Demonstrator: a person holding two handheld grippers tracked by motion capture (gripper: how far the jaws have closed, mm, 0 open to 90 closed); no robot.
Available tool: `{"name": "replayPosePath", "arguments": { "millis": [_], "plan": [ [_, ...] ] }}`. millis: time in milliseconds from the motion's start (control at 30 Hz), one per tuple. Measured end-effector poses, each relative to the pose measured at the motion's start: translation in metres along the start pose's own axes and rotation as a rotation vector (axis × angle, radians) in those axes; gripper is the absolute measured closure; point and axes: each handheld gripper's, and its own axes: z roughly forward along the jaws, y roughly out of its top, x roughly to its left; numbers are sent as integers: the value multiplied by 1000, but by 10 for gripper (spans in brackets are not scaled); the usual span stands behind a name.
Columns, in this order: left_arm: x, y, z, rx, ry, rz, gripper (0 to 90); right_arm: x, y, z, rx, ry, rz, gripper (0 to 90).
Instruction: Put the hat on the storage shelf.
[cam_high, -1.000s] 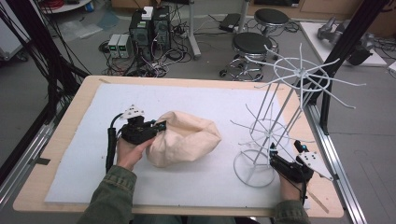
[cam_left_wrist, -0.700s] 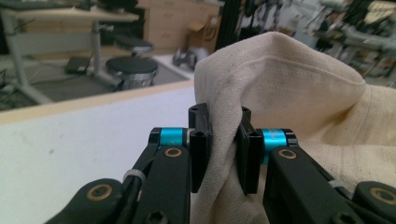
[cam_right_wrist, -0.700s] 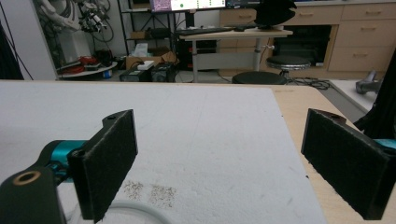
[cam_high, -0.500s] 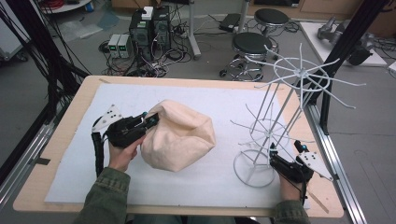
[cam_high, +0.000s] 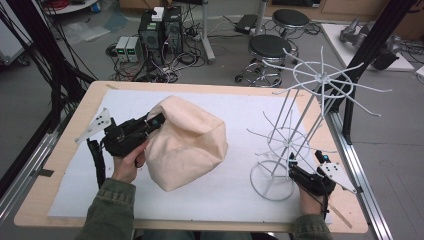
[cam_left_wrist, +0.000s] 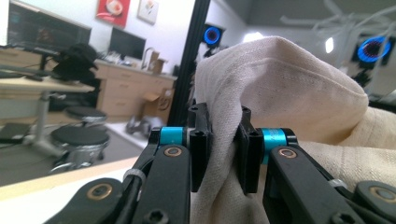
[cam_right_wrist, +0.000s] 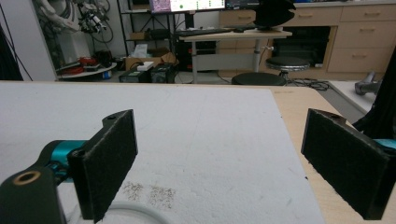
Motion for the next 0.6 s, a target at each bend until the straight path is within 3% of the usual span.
{"name": "replayPosePath", "arguments": {
  "millis": [233, 400, 600],
  "plan": [
    [-1, 16, 10, -37, -22, 7, 788, -1, 0, 1, 1, 0, -1, 95],
    [-6, 39, 23, -74, -45, 12, 788, -1, -1, 2, 4, 1, 4, 95],
    [-17, 67, 40, -99, -73, 47, 787, 0, -1, 2, 8, 3, 10, 95]
  ]
}}
